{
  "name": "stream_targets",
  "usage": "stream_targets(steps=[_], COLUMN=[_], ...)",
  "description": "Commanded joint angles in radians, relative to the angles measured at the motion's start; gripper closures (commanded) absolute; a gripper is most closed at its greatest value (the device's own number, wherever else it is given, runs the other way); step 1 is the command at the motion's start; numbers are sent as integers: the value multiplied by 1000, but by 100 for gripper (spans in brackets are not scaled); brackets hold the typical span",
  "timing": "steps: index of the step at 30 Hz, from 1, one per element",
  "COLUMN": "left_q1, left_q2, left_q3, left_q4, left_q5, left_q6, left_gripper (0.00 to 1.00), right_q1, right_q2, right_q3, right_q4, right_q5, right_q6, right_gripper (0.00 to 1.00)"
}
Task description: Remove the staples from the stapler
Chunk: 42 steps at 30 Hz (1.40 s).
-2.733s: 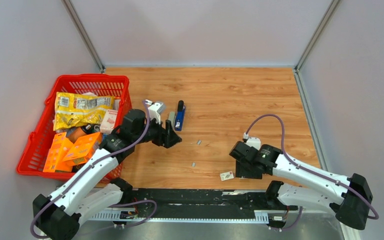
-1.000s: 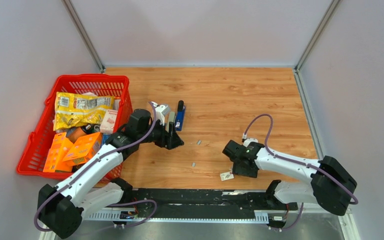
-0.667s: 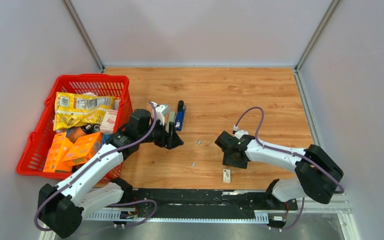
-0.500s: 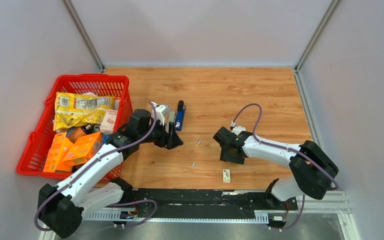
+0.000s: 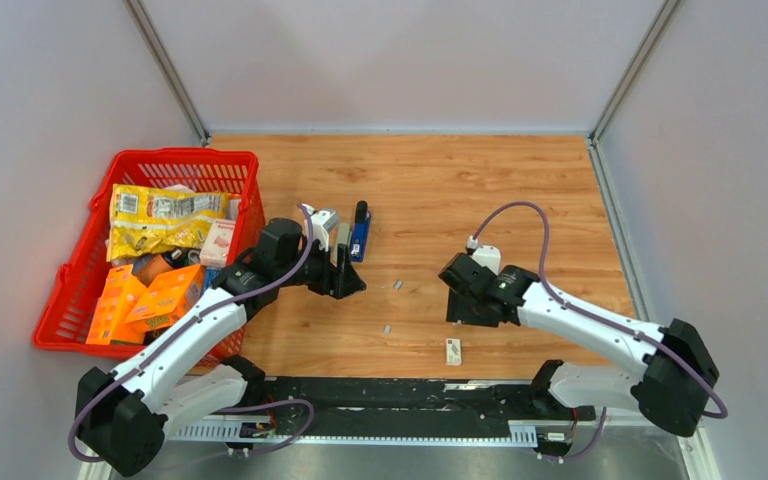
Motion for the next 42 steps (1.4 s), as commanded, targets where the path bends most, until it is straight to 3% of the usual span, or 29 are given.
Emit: stream_targets(steps=[1,8,13,22,35,42], left_q1=[-4,-3,-4,-6,-4,-4], left_q2=[-5,-3,0,1,12,10], left_q3=[15,20,22,19,17,15], left_q4=[4,1,-2,-1,4,1], left_q5=[-3,-3,-3,0,9,8], left_q6=[17,20,22,22,19,19], left_gripper=[23,23,23,23,24,23], right_q1=[34,50,54,74,71,50], right_q2=[-102,-148,-85,126,328,326], right_q3=[-29,-140,-83,60,126,87], right_q4=[-126,-81,-7,104,202,205], right_q5=[9,9,17,-8,-8,6], right_q6=[23,86,74,11,-28,-25], right_gripper=[43,45,52,100,100,100])
